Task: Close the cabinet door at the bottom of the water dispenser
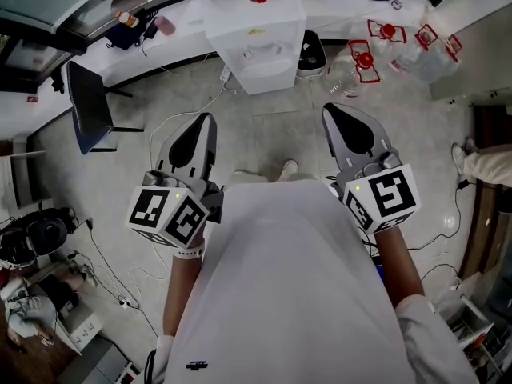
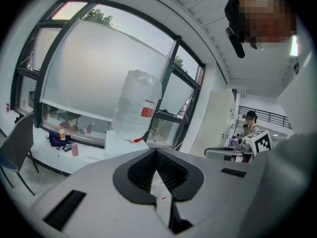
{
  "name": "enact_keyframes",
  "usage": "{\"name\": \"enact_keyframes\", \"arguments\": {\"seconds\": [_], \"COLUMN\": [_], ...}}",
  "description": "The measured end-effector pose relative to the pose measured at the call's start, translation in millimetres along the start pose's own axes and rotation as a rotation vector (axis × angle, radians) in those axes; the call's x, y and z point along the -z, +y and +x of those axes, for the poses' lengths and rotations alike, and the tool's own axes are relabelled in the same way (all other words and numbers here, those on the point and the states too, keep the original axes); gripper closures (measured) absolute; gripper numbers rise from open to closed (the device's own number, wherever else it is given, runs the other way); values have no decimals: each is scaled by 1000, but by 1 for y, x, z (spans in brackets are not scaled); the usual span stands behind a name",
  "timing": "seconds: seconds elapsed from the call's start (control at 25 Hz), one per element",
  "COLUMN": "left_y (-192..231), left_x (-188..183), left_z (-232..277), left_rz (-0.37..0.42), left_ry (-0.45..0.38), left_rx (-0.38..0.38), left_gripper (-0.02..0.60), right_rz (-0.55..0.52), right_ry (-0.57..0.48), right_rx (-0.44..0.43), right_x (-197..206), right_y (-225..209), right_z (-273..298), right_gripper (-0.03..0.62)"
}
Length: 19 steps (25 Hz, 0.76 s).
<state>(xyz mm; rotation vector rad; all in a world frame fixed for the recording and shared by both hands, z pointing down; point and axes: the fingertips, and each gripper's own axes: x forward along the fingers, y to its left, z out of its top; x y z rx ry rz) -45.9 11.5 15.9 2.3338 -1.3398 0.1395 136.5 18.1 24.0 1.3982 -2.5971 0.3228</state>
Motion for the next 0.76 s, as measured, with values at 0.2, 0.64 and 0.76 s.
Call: {"name": "enact_keyframes", "arguments": {"seconds": [0.2,0.64,0.76], "left_y": [-8,-16,-18], "left_x": [12,18,15], "left_z": [-2,-3,-2], "left_rz": [0,-3,-2], "left_ry": [3,8,-1], "left_rx": [0,8,14], "left_gripper": [577,577,577], "right_rz": [-32,-23,-12], "right_ry": [12,-4,-14], "right_rx": [-34,-18,-3], "right_x": [7,14,10], "right_y": [9,15,13], "right_z": [-7,-16,-18], "right_gripper": [585,585,585]}}
